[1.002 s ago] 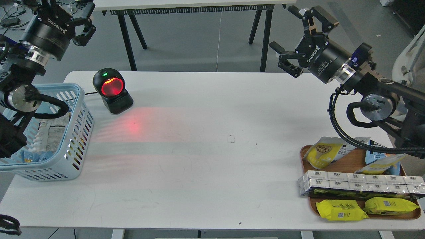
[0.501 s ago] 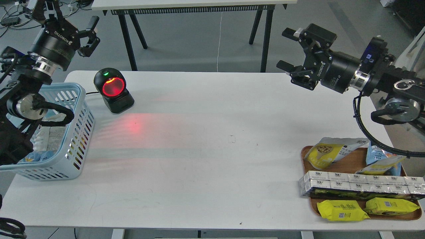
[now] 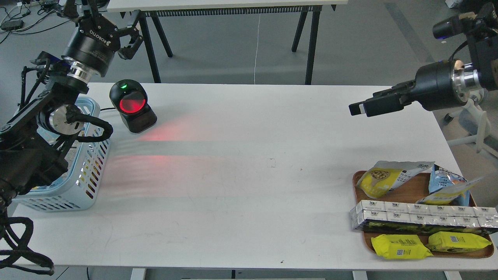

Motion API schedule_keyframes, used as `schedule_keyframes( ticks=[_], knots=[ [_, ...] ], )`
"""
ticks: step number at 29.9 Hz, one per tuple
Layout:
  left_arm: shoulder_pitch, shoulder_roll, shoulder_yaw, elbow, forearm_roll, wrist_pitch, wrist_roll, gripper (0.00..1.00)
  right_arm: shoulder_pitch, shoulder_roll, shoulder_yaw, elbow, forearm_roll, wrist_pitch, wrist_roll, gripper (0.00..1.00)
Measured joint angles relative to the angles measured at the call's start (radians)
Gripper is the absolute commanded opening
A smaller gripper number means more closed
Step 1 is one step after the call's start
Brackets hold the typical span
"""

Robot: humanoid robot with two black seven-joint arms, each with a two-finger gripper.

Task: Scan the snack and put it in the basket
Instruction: 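Move the right gripper down toward the yellow snack packet on the tray, then grasp the yellow snack packet on the tray with the right gripper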

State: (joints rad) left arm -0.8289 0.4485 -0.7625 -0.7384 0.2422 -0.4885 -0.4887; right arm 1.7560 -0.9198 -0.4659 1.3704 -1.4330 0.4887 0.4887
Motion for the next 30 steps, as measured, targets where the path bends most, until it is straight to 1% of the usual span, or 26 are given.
schedule_keyframes(
  ticks=[2, 6, 9, 12, 17, 22, 25, 30],
  knots=[
    [0.000, 0.014, 0.001, 0.000, 0.000, 0.000, 0.000, 1.00, 0.020, -0.007, -0.012, 0.046, -0.134, 0.000, 0.000, 0.97],
    [0.000, 0.026, 0.003, 0.000, 0.000, 0.000, 0.000, 1.00, 0.029, -0.060, -0.014, 0.176, -0.357, 0.000, 0.000, 0.97],
    [0.002, 0.027, 0.005, 0.000, 0.000, 0.000, 0.000, 1.00, 0.029, -0.089, -0.019, 0.264, -0.448, 0.000, 0.000, 0.97],
    [0.005, 0.027, 0.005, 0.000, 0.000, 0.000, 0.000, 1.00, 0.012, -0.114, -0.026, 0.304, -0.534, 0.000, 0.000, 0.97],
    [0.005, 0.027, 0.005, 0.000, 0.000, 0.000, 0.000, 1.00, -0.040, -0.142, -0.049, 0.311, -0.694, 0.000, 0.000, 0.97],
    [0.007, 0.026, 0.005, 0.000, 0.000, 0.000, 0.000, 1.00, -0.090, -0.142, -0.051, 0.310, -0.744, 0.000, 0.000, 0.95],
    [0.009, 0.026, 0.004, 0.000, 0.000, 0.000, 0.000, 1.00, -0.111, -0.134, -0.049, 0.299, -0.748, 0.000, 0.000, 0.89],
    [0.013, 0.026, 0.002, 0.002, 0.000, 0.000, 0.000, 1.00, -0.145, -0.101, -0.046, 0.240, -0.749, 0.000, 0.000, 0.76]
  ],
)
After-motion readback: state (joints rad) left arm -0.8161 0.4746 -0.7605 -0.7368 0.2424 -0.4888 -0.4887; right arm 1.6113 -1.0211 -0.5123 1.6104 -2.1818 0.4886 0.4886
